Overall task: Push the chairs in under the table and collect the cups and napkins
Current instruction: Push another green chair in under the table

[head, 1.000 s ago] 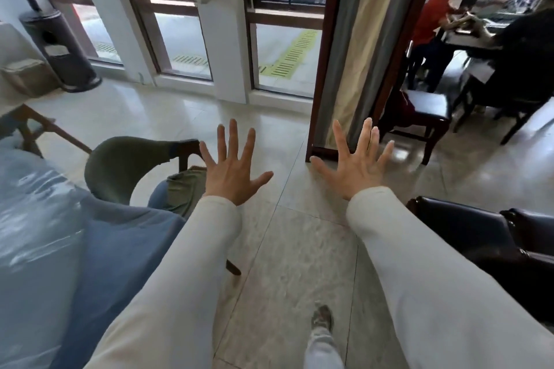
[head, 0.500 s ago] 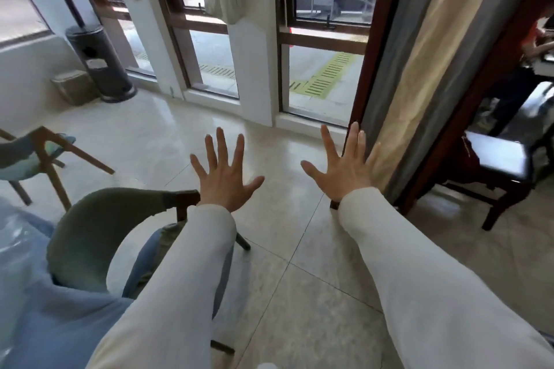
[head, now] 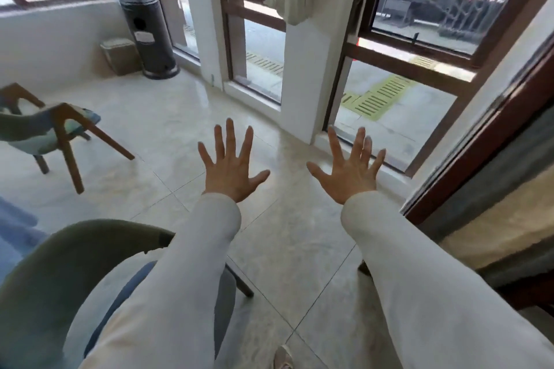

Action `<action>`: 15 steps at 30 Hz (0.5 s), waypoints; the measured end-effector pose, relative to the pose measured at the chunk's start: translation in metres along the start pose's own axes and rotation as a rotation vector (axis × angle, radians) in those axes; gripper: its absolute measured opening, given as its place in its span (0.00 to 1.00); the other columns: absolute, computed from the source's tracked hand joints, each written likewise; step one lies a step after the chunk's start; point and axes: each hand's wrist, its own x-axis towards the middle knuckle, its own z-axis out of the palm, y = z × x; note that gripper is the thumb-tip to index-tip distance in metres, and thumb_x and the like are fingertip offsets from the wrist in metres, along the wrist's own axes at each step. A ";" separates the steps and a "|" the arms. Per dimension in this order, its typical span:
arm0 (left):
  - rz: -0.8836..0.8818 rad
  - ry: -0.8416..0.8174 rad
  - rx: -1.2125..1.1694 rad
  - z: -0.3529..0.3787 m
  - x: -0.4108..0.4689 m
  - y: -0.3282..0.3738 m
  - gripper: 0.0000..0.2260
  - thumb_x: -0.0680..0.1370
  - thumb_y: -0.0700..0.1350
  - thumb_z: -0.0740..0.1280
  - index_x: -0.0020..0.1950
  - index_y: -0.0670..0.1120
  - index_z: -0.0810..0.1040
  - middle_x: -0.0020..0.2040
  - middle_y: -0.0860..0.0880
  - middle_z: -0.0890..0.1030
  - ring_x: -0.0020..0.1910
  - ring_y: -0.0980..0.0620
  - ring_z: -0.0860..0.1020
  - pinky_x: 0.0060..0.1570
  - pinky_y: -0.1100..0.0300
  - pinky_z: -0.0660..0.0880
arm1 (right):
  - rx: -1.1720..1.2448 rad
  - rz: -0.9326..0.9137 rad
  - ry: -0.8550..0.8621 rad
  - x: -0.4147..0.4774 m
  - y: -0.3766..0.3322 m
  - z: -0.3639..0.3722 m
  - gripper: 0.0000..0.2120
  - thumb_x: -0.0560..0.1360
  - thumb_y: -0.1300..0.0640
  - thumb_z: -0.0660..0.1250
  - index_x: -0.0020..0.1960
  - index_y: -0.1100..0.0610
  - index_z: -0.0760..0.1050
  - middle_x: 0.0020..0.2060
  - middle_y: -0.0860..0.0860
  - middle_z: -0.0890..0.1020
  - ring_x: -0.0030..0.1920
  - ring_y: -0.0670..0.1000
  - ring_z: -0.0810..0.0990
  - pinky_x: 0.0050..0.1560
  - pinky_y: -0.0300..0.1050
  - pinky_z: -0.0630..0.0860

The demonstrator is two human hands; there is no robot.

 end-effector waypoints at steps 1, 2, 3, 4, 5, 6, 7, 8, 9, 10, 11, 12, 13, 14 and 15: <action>-0.017 0.004 0.004 -0.001 0.020 -0.007 0.45 0.77 0.73 0.54 0.81 0.55 0.32 0.79 0.44 0.27 0.79 0.38 0.30 0.74 0.27 0.43 | 0.010 -0.020 0.003 0.023 -0.008 0.000 0.41 0.72 0.22 0.40 0.76 0.37 0.26 0.77 0.60 0.30 0.78 0.62 0.32 0.72 0.70 0.31; -0.036 0.006 0.006 -0.001 0.038 -0.014 0.45 0.77 0.73 0.54 0.81 0.55 0.32 0.79 0.44 0.27 0.79 0.38 0.30 0.74 0.27 0.42 | 0.017 -0.044 0.006 0.046 -0.016 0.000 0.41 0.72 0.21 0.40 0.75 0.36 0.26 0.78 0.60 0.30 0.78 0.62 0.32 0.72 0.70 0.31; -0.057 0.010 0.007 -0.001 0.056 -0.022 0.45 0.77 0.73 0.53 0.81 0.55 0.31 0.79 0.44 0.27 0.79 0.38 0.30 0.74 0.27 0.42 | 0.027 -0.068 0.009 0.069 -0.025 0.001 0.41 0.72 0.21 0.40 0.75 0.36 0.25 0.78 0.60 0.30 0.78 0.62 0.32 0.72 0.70 0.30; -0.077 0.019 0.011 0.001 0.074 -0.030 0.45 0.76 0.73 0.53 0.81 0.55 0.31 0.79 0.43 0.27 0.79 0.38 0.30 0.74 0.27 0.42 | 0.037 -0.090 0.014 0.093 -0.034 0.003 0.41 0.71 0.21 0.39 0.75 0.36 0.25 0.78 0.60 0.30 0.78 0.62 0.32 0.72 0.70 0.30; -0.101 0.027 0.018 0.003 0.091 -0.040 0.45 0.76 0.73 0.53 0.81 0.55 0.31 0.79 0.43 0.27 0.79 0.38 0.30 0.74 0.27 0.41 | 0.045 -0.109 0.019 0.117 -0.044 0.004 0.41 0.71 0.21 0.39 0.75 0.35 0.25 0.78 0.60 0.30 0.78 0.62 0.32 0.73 0.70 0.31; -0.128 0.031 0.024 0.006 0.107 -0.050 0.45 0.76 0.74 0.53 0.81 0.55 0.31 0.79 0.43 0.26 0.79 0.38 0.30 0.74 0.27 0.41 | 0.050 -0.128 0.020 0.141 -0.055 0.007 0.41 0.71 0.21 0.39 0.75 0.35 0.25 0.78 0.60 0.31 0.78 0.62 0.33 0.73 0.70 0.32; -0.157 0.031 0.029 0.010 0.123 -0.060 0.45 0.76 0.74 0.52 0.81 0.55 0.31 0.79 0.43 0.26 0.79 0.38 0.30 0.74 0.27 0.41 | 0.054 -0.150 0.019 0.164 -0.067 0.010 0.41 0.71 0.21 0.39 0.75 0.35 0.26 0.78 0.60 0.31 0.79 0.62 0.33 0.73 0.70 0.33; -0.186 0.028 0.033 0.014 0.137 -0.072 0.45 0.76 0.74 0.52 0.81 0.55 0.31 0.79 0.43 0.27 0.79 0.38 0.31 0.74 0.27 0.42 | 0.054 -0.177 0.016 0.187 -0.080 0.015 0.41 0.71 0.21 0.40 0.76 0.36 0.26 0.78 0.59 0.31 0.79 0.62 0.34 0.73 0.70 0.34; -0.219 0.022 0.036 0.020 0.151 -0.084 0.45 0.76 0.74 0.52 0.81 0.55 0.31 0.79 0.43 0.27 0.79 0.38 0.31 0.74 0.27 0.42 | 0.047 -0.208 0.014 0.209 -0.093 0.020 0.41 0.71 0.21 0.40 0.76 0.36 0.27 0.78 0.59 0.32 0.79 0.63 0.35 0.74 0.70 0.35; -0.255 0.018 0.039 0.026 0.165 -0.097 0.45 0.76 0.74 0.53 0.81 0.55 0.31 0.79 0.43 0.26 0.79 0.38 0.31 0.74 0.27 0.42 | 0.034 -0.241 0.012 0.232 -0.107 0.027 0.42 0.72 0.21 0.40 0.76 0.36 0.28 0.78 0.60 0.32 0.79 0.63 0.36 0.74 0.71 0.35; -0.295 0.015 0.041 0.033 0.179 -0.111 0.45 0.76 0.74 0.53 0.81 0.55 0.31 0.79 0.44 0.26 0.79 0.38 0.31 0.74 0.27 0.42 | 0.019 -0.276 0.007 0.255 -0.122 0.033 0.42 0.72 0.21 0.40 0.77 0.37 0.28 0.78 0.60 0.32 0.79 0.63 0.36 0.74 0.71 0.36; -0.338 0.014 0.045 0.039 0.194 -0.126 0.45 0.76 0.74 0.53 0.80 0.55 0.30 0.79 0.44 0.26 0.79 0.38 0.31 0.74 0.27 0.42 | 0.006 -0.315 0.003 0.279 -0.138 0.040 0.42 0.72 0.21 0.41 0.77 0.38 0.28 0.78 0.60 0.31 0.79 0.63 0.36 0.74 0.71 0.36; -0.384 0.016 0.050 0.045 0.209 -0.141 0.45 0.76 0.74 0.53 0.80 0.55 0.30 0.79 0.44 0.26 0.79 0.38 0.31 0.74 0.27 0.42 | -0.001 -0.358 0.004 0.304 -0.156 0.046 0.41 0.73 0.22 0.41 0.77 0.38 0.28 0.78 0.60 0.31 0.79 0.63 0.36 0.74 0.71 0.36; -0.428 0.020 0.056 0.050 0.227 -0.157 0.46 0.76 0.74 0.52 0.80 0.55 0.30 0.79 0.43 0.26 0.79 0.38 0.31 0.74 0.27 0.42 | -0.003 -0.404 0.009 0.329 -0.175 0.053 0.41 0.73 0.22 0.42 0.77 0.38 0.28 0.78 0.60 0.31 0.79 0.63 0.35 0.74 0.71 0.36; -0.473 0.024 0.056 0.053 0.244 -0.172 0.46 0.76 0.75 0.52 0.80 0.55 0.29 0.79 0.43 0.26 0.79 0.37 0.31 0.74 0.27 0.42 | -0.002 -0.451 0.010 0.352 -0.194 0.058 0.41 0.73 0.22 0.42 0.77 0.37 0.28 0.78 0.60 0.31 0.79 0.63 0.35 0.74 0.71 0.35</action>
